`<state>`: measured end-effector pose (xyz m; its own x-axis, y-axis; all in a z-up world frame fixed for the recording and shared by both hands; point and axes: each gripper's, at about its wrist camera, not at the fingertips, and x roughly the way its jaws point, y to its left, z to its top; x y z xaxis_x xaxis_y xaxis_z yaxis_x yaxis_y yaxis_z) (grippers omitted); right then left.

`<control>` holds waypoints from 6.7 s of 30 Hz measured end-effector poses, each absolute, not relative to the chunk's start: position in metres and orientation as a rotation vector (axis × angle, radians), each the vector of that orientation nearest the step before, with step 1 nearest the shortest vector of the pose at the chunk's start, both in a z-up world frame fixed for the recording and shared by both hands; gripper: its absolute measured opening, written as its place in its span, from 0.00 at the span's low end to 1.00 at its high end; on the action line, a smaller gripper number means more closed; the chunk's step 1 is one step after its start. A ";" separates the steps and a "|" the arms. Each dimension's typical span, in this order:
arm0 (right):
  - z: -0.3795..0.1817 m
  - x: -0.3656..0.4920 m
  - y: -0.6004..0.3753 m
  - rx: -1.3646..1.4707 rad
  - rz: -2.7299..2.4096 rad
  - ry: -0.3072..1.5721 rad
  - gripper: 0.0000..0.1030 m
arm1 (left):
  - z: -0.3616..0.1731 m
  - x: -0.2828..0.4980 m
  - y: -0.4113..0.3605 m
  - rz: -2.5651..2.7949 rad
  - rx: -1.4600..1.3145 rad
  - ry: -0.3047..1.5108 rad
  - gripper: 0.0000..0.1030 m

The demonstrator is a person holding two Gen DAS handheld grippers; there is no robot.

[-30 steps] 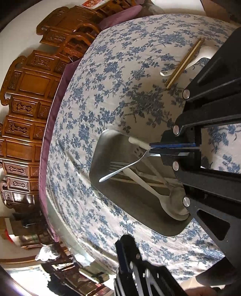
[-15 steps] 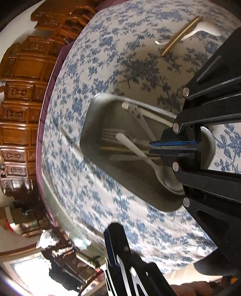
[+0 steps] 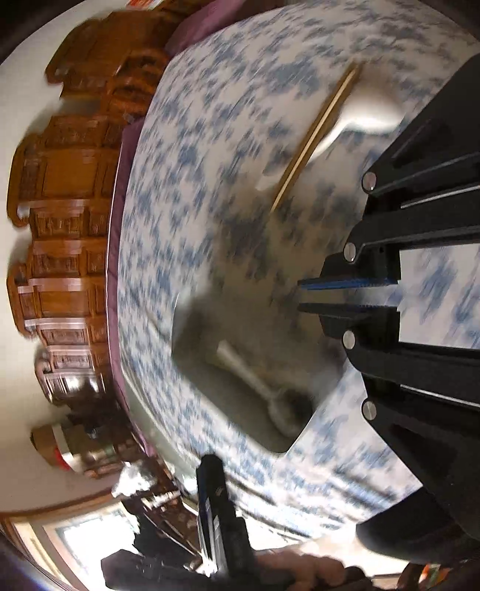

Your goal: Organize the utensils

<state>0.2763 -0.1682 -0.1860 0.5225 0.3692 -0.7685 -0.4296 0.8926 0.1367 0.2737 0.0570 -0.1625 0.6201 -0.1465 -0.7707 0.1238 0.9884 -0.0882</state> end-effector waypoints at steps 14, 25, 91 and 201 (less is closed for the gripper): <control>-0.215 0.316 -0.317 -0.126 0.325 0.950 0.26 | -0.178 0.281 -0.052 -0.296 0.025 0.919 0.44; -0.251 0.361 -0.318 -0.212 0.374 1.056 0.26 | -0.197 0.281 -0.080 -0.326 0.067 0.961 0.44; -0.243 0.311 -0.356 -0.125 0.347 1.007 0.06 | -0.253 0.367 -0.187 -0.293 0.029 1.084 0.44; -0.238 0.299 -0.354 -0.109 0.389 0.970 0.06 | -0.271 0.443 -0.139 -0.076 -0.065 1.214 0.11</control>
<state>0.2993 -0.3538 -0.2375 0.5024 0.2730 -0.8204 -0.3692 0.9257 0.0820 0.4427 -0.1389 -0.2706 0.3469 -0.0929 -0.9333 0.0237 0.9956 -0.0903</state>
